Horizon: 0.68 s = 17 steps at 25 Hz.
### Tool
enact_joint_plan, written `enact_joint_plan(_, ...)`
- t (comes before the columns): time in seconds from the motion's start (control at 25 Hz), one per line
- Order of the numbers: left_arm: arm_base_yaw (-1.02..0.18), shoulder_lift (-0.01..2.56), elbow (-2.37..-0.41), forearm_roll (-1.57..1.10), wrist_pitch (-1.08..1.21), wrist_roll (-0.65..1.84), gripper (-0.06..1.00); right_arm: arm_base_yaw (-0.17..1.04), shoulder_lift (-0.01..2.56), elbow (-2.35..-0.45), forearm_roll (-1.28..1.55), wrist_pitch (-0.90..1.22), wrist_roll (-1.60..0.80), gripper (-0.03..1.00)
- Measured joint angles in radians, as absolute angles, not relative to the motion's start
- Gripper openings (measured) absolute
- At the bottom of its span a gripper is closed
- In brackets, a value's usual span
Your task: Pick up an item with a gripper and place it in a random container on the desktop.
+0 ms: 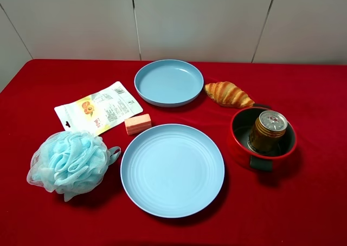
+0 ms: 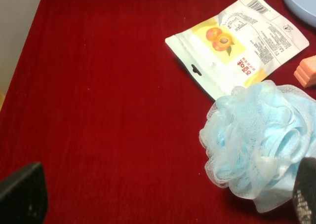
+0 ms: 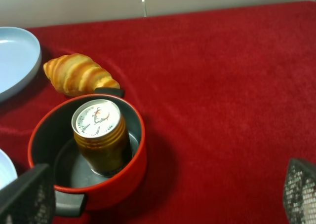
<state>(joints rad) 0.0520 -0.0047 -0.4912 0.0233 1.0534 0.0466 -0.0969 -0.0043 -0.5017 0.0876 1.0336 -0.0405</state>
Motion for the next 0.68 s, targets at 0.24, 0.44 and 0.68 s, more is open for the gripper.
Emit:
enact_joint_plan(0.24, 0.052, -0.005, -0.491, 0.023, 1.053, 0.047, 1.0, -0.097, -0.004, -0.502, 0.088, 1.034, -0.041, 0.69)
enact_joint_plan(0.44, 0.052, -0.005, -0.491, 0.023, 1.053, 0.047, 1.0, -0.097, -0.005, -0.502, 0.088, 1.034, -0.041, 0.69)
enact_joint_plan(0.68, 0.052, -0.005, -0.491, 0.023, 1.053, 0.047, 1.0, -0.097, -0.005, -0.502, 0.089, 1.034, -0.041, 0.69)
